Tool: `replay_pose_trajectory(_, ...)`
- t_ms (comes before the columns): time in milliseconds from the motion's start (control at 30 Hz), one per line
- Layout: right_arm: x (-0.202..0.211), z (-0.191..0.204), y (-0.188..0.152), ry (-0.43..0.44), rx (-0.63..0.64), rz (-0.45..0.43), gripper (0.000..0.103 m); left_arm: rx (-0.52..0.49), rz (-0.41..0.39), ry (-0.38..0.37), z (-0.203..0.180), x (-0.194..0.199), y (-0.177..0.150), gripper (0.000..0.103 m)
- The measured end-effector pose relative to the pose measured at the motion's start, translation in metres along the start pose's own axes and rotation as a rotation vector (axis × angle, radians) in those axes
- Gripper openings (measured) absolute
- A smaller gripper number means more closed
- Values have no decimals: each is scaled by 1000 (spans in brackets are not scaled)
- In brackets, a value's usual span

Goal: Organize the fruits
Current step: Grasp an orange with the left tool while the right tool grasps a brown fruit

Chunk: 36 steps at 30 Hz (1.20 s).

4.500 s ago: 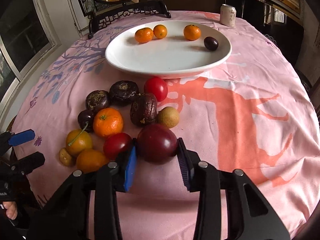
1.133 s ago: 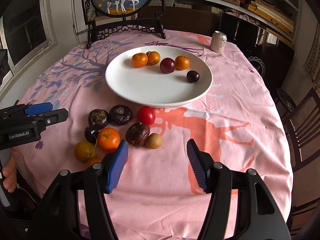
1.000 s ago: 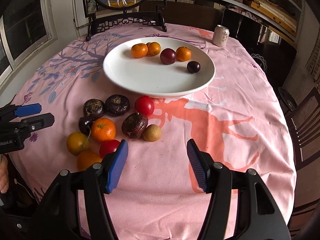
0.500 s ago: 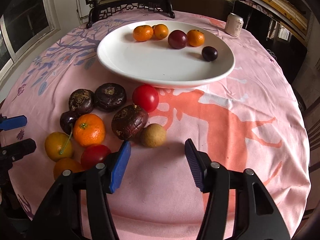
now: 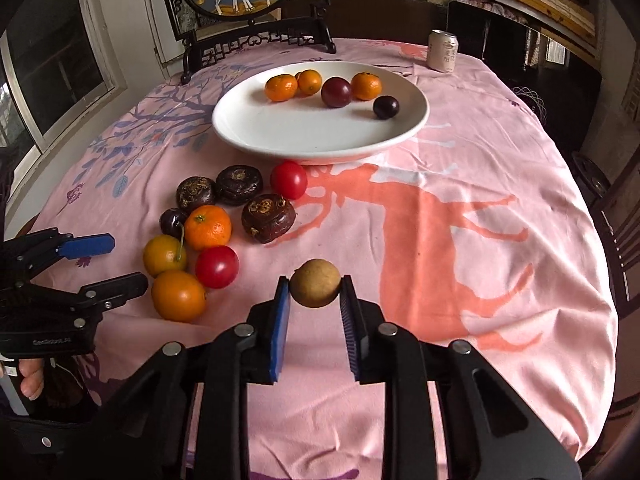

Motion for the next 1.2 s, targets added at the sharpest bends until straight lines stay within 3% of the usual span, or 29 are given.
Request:
replay_pose_trajectory(133, 10, -12, -9, 8, -38, -13, 25, -13, 21, 14, -7, -16, 2, 68)
replay_pose_trajectory(267, 10, -14, -9, 22, -49, -14, 25, -18, 12, -48, -21, -22, 15, 36)
replay_pose_trajectory(467, 9, -9, -10, 41, -56, -10, 25, -4, -7, -71, -26, -23, 18, 36)
replay_pose_trajectory(900, 21, 0, 2, 42, -49, -46, 25, 0, -89, -100, -27, 19, 20, 36)
replay_pose_trajectory(1200, 16, -4, 8, 40, -61, -40, 25, -22, -115, -94, -27, 31, 41, 36)
Point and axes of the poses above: each gripper's, at about its wrist camera, not at the fingertips, and x roughly against the way its jaws point, z to its left, y to its top, the point moved 8 cm from there along -x, roughly the way its jaws point, and after that the axes turned 11 degrees about -y, right-handed, at the moved point
